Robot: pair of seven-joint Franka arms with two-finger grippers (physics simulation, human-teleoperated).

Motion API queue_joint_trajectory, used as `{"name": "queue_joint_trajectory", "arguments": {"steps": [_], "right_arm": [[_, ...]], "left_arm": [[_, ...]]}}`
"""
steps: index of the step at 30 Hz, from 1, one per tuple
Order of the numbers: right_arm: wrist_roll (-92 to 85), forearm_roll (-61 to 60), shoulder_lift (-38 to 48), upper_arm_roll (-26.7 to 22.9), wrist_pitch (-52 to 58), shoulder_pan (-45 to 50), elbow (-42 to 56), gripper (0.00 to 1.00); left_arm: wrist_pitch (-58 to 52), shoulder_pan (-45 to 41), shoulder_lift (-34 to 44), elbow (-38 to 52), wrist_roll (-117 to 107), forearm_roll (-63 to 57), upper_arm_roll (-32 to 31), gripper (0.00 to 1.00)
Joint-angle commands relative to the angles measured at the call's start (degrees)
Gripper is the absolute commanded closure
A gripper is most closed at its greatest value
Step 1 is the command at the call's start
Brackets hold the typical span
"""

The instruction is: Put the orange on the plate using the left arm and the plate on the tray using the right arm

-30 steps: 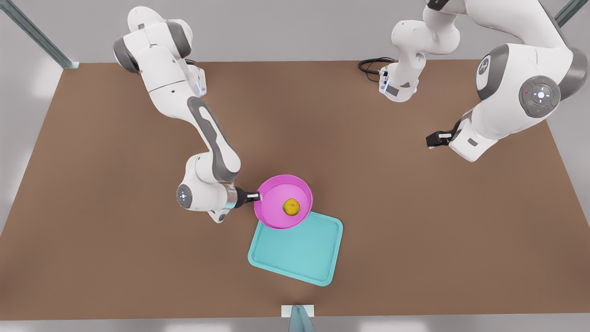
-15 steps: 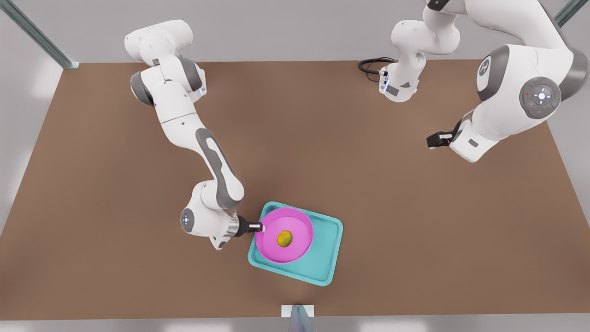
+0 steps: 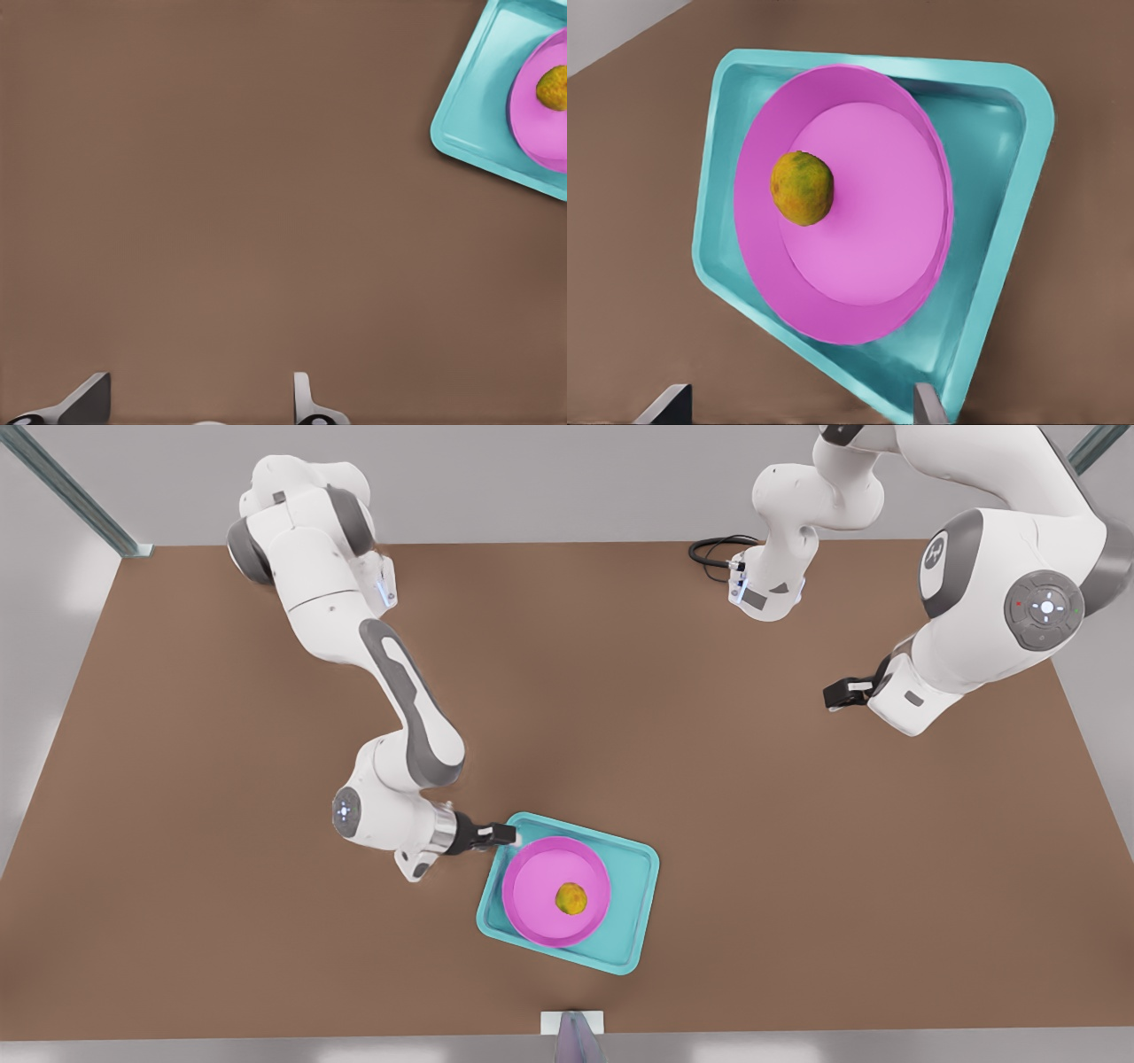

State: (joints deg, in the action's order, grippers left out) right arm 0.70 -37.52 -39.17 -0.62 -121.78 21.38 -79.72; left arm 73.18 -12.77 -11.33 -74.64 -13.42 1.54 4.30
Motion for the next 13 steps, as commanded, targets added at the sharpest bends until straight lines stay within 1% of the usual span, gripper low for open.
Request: {"name": "queue_joint_trajectory", "arguments": {"steps": [1,2,3,5,6,8,10,13], "right_arm": [[3.2,19.8,6.9,-0.2,18.7,-4.0,-4.5,0.00],[3.0,31.9,10.6,-0.1,24.9,-5.7,-4.4,0.00],[2.8,40.6,15.1,-0.1,30.0,-7.7,-4.3,0.00],[2.9,42.5,21.9,-0.1,34.1,-11.9,-4.2,0.00],[2.8,43.2,24.4,-0.1,34.4,-12.9,-4.5,0.00],[-0.7,43.3,30.3,-0.1,40.4,-13.3,-4.6,0.00],[-0.8,43.3,33.7,-0.1,40.9,-14.0,-6.9,0.00],[-0.8,43.2,34.3,-0.1,41.3,-14.1,-6.9,0.00]], "left_arm": [[0.0,0.0,0.0,0.0,0.1,0.0,0.0,0.00],[0.0,0.1,-0.1,0.0,0.2,0.0,0.1,0.00],[-0.1,0.1,-0.4,1.0,0.4,0.0,0.2,0.00],[-0.1,0.1,-0.4,1.4,0.5,0.0,0.2,0.00],[-0.1,0.1,-0.4,1.4,0.5,0.1,0.2,0.00],[-0.1,0.1,-0.8,2.1,0.5,0.1,0.2,0.00],[-0.1,0.1,-1.0,2.1,0.3,0.0,0.1,0.00],[-0.2,0.1,-1.0,2.1,0.3,0.0,0.1,0.00]]}}
